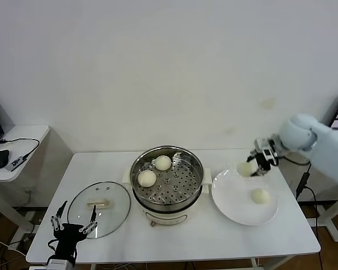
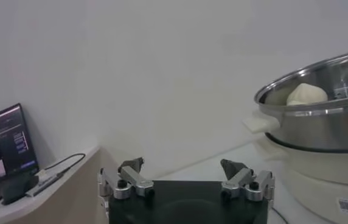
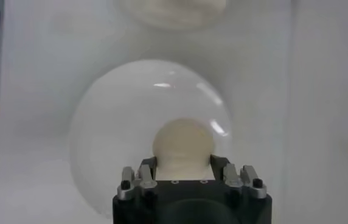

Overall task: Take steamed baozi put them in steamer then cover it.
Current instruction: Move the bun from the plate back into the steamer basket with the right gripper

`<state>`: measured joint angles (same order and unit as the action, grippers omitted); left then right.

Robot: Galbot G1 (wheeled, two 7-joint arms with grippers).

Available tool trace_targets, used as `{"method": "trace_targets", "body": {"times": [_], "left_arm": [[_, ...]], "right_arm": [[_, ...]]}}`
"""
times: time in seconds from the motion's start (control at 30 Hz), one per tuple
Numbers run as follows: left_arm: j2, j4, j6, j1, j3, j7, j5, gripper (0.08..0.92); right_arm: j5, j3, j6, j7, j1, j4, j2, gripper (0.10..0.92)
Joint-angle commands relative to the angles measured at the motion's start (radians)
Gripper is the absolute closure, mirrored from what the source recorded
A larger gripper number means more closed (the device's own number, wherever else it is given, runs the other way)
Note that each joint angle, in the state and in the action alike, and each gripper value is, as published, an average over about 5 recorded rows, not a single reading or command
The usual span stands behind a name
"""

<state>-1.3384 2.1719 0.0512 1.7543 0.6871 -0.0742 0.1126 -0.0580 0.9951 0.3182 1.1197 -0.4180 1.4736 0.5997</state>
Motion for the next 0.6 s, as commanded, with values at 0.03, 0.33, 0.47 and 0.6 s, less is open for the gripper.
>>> {"method": "trace_targets", "body": {"times": [0.03, 0.33, 0.47, 0.6], "left_arm": [[0.001, 0.003, 0.002, 0.000, 0.002, 0.001, -0.001, 0.177], [-0.004, 0.001, 0.000, 0.009, 0.011, 0.000, -0.003, 0.177], [-0.008, 0.001, -0.001, 0.015, 0.022, -0.001, -0.005, 0.177], [-0.014, 0.001, -0.003, 0.020, 0.032, -0.002, -0.006, 0.177]], "right_arm": [[-0.118, 0.132, 0.007, -0.004, -0.276, 0.003, 0.149, 0.457], [-0.189, 0.193, 0.022, -0.082, -0.246, 0.054, 0.326, 0.457], [-0.205, 0.214, -0.025, -0.115, -0.192, 0.069, 0.378, 0.457], [-0.186, 0.226, -0.081, -0.146, -0.141, 0.061, 0.433, 0.457]]}}
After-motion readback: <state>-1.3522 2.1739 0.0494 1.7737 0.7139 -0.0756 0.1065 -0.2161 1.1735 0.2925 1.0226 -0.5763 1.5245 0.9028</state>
